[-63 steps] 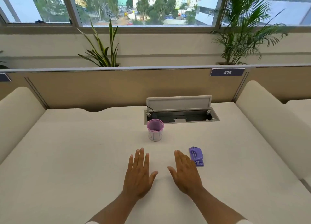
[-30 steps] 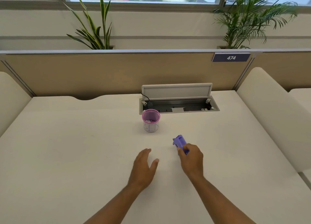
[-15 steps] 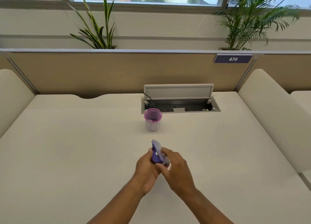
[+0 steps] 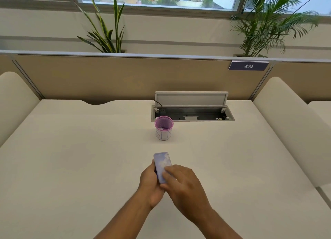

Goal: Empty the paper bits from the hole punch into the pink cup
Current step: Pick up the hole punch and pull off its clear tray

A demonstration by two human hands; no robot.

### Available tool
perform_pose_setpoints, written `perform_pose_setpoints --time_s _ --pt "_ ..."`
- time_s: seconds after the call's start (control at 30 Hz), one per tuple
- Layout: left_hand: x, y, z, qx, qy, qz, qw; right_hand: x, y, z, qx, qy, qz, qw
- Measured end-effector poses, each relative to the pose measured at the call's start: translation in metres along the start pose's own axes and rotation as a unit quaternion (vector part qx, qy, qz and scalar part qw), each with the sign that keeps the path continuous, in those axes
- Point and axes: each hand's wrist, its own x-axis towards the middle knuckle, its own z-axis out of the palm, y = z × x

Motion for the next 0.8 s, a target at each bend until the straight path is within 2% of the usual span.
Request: perform_pose_setpoints --time_s 0.27,0.5,0.8 --pt "-0.016 -0.003 0.010 -0.045 -0.032 -0.026 0.998 0.001 -0.010 -0.003 -0.021 0.010 -0.033 0.999" --pt "-0.009 -0.008 0.004 -0.080 -0.060 -0.024 0.995 0.001 -0.013 -0.010 0.006 0.029 -0.023 0.999" --pt "-0.013 -0.014 0.004 -0.082 -0.052 0.001 0.995 0.011 -0.022 -0.022 0.040 0.086 0.018 0.995"
